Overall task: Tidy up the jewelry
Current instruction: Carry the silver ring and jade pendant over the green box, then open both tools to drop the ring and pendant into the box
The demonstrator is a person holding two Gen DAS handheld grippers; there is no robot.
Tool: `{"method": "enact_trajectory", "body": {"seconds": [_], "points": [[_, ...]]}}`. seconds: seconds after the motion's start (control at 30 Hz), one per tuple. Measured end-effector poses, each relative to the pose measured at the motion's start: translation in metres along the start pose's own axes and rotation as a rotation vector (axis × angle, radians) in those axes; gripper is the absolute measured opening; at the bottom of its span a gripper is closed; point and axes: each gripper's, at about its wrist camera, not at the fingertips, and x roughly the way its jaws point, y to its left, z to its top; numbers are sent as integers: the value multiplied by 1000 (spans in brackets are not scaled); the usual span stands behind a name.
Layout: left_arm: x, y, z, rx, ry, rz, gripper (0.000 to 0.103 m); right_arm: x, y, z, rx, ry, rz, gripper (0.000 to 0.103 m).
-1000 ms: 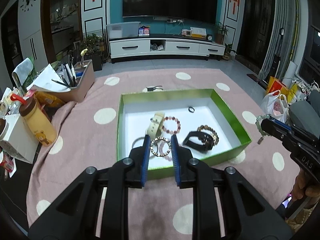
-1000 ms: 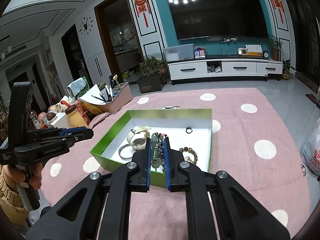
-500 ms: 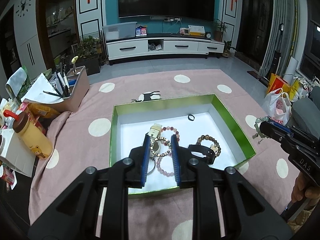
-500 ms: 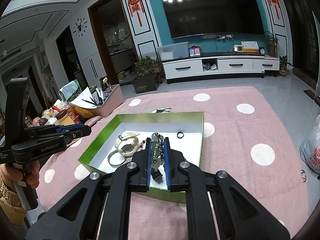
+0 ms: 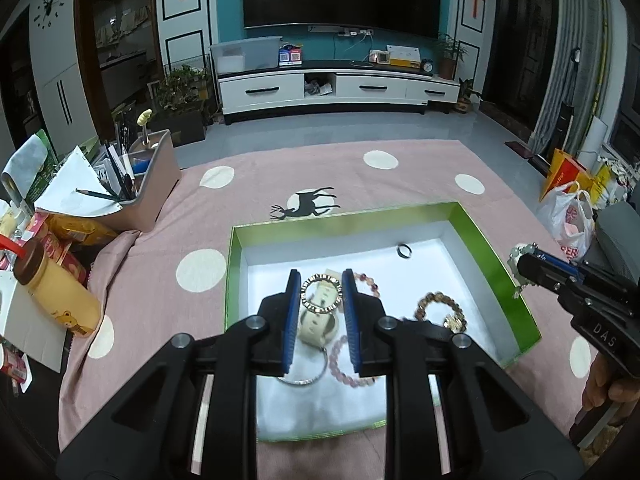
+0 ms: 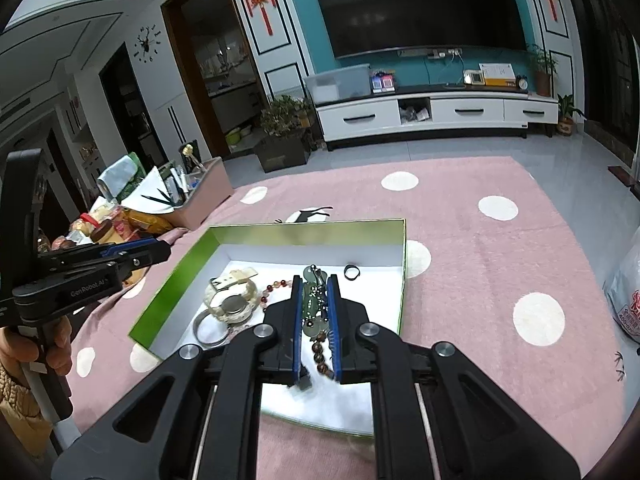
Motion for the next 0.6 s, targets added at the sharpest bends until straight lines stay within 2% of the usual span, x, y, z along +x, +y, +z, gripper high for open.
{"method": "enact_trajectory", "body": {"seconds": [0.37, 0.6], "points": [[58, 25, 27, -96, 76, -21, 20, 55, -15, 26, 44, 100, -56, 11], [86, 30, 36, -107, 119, -4, 20, 84, -22, 29, 47, 166, -91, 12]]}}
